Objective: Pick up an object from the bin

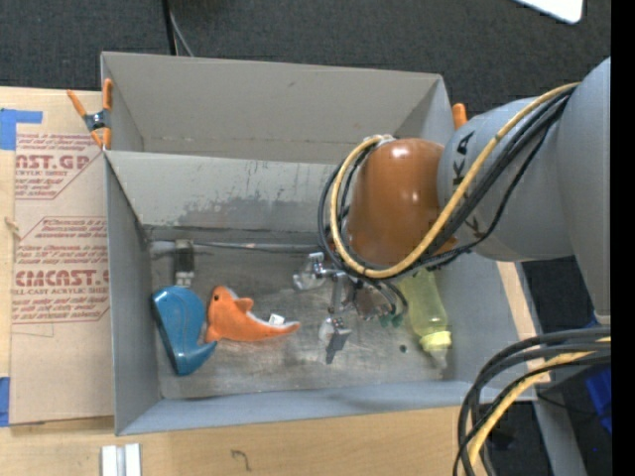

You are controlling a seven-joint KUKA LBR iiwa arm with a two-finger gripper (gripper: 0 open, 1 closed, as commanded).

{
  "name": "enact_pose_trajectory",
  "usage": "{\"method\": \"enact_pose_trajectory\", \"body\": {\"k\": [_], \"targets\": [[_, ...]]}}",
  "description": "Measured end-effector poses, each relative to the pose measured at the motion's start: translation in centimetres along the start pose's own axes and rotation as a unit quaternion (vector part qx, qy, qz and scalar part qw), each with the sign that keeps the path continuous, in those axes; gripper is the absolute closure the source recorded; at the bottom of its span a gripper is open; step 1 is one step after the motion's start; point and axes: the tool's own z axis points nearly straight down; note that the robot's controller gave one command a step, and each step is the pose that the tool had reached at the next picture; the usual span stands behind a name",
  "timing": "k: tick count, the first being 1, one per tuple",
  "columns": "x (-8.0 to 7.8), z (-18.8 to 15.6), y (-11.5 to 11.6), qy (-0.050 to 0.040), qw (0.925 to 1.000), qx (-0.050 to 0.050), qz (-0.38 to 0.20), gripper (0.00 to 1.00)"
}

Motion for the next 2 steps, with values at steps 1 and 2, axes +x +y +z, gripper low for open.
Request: {"method": "enact_pose_trajectory", "body": {"k": [1, 2], "targets": [[-2.22, 5.5, 0.42, 0.0015, 0.9976, 0.0, 0.07, 1.0], [-2.22, 5.5, 0.42, 0.0014, 0.9976, 0.0, 0.069, 1.0]]}}
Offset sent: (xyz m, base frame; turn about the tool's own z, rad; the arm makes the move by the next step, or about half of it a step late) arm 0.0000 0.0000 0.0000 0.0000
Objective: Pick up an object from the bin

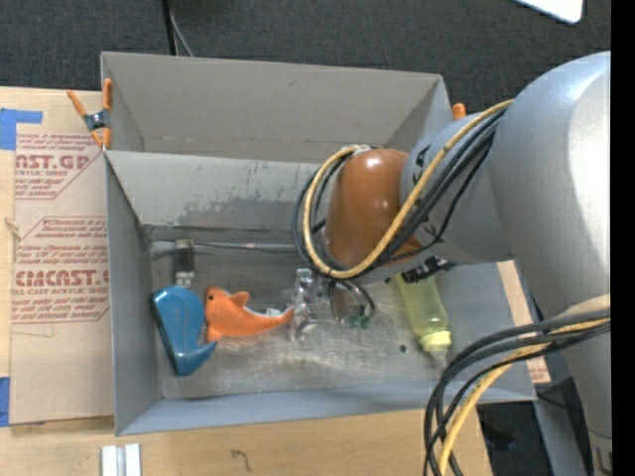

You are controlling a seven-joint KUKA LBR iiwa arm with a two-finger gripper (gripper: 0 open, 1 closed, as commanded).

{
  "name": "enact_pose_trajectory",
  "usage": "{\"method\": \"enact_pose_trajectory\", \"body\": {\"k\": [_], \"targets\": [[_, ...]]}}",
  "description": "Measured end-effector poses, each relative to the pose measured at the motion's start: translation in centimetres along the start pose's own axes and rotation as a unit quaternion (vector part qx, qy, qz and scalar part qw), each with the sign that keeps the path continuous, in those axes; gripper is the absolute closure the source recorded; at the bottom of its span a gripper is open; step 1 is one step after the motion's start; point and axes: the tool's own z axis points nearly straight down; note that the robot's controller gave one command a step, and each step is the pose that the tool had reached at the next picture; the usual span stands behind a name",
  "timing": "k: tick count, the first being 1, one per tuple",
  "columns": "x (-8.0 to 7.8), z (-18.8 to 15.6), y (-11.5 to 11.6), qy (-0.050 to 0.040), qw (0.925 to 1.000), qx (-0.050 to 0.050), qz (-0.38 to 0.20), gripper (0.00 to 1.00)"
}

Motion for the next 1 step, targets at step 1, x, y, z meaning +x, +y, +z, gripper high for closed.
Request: {"method": "enact_pose_trajectory", "body": {"k": [1], "targets": [[0.29, -3.24, 0.21, 0.0012, 1.0, 0.001, -0.002, 1.0]]}}
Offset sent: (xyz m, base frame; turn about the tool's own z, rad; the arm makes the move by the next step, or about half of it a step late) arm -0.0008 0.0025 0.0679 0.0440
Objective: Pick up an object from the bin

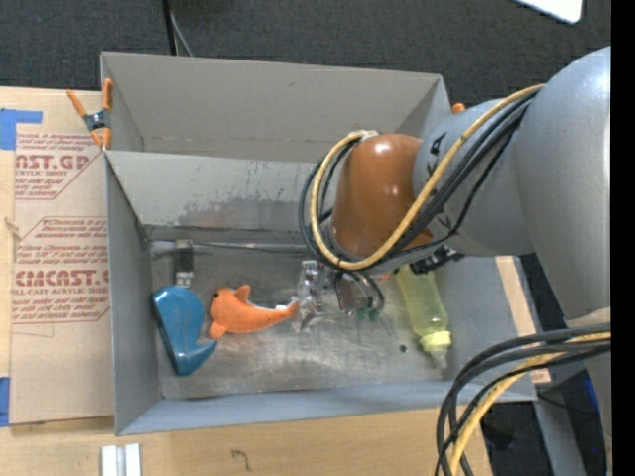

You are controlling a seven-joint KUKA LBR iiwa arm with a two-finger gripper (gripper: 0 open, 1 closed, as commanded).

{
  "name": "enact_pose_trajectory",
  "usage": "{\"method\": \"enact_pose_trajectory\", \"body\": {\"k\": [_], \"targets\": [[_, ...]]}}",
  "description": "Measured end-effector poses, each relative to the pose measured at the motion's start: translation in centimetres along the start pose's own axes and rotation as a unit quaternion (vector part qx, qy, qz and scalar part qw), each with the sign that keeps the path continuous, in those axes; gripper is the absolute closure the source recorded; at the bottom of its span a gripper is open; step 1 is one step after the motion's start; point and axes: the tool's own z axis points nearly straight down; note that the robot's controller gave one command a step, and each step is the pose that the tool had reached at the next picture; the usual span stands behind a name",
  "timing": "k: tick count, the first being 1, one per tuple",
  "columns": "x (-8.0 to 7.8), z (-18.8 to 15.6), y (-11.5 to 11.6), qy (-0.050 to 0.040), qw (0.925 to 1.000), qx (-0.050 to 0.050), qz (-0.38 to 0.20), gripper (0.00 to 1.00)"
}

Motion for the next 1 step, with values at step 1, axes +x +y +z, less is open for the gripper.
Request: {"method": "enact_pose_trajectory", "body": {"k": [1], "targets": [[-0.27, -3.71, 0.12, -0.003, 0.9997, 0.0, 0.024, 1.0]]}}
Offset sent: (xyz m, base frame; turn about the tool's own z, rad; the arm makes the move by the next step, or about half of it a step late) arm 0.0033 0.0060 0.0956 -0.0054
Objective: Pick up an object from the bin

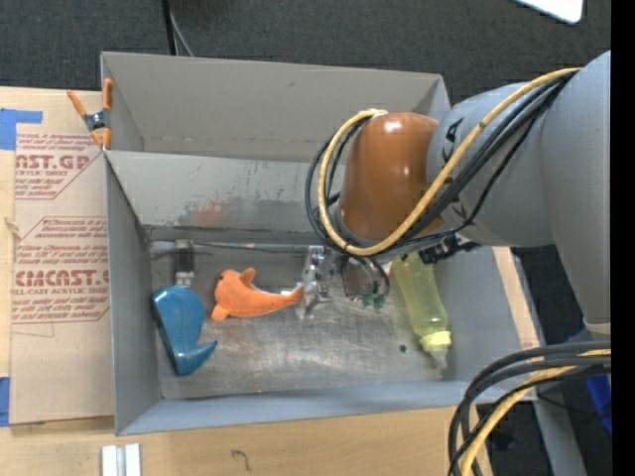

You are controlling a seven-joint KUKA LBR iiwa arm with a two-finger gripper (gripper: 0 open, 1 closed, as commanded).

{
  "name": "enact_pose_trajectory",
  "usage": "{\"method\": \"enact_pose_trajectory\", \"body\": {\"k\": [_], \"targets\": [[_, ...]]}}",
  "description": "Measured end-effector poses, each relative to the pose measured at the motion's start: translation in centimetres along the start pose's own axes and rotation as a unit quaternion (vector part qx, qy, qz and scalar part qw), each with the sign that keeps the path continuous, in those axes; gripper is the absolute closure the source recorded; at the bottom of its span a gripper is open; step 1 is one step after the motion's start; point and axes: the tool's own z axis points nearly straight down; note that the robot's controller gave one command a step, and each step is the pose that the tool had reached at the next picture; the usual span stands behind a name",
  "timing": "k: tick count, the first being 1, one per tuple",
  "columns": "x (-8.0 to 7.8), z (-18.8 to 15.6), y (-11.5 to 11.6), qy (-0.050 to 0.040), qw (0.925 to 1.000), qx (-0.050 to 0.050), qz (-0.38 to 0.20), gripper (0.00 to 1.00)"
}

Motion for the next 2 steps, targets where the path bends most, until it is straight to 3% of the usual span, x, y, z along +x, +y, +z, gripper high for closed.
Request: {"method": "enact_pose_trajectory", "body": {"k": [1, 2], "targets": [[0.1, -3.8, 0.3, 0.0036, 0.9998, 0.001, -0.019, 1.0], [-0.1, -9.3, -0.3, 0.0016, 0.9996, 0.001, -0.027, 1.0]]}}
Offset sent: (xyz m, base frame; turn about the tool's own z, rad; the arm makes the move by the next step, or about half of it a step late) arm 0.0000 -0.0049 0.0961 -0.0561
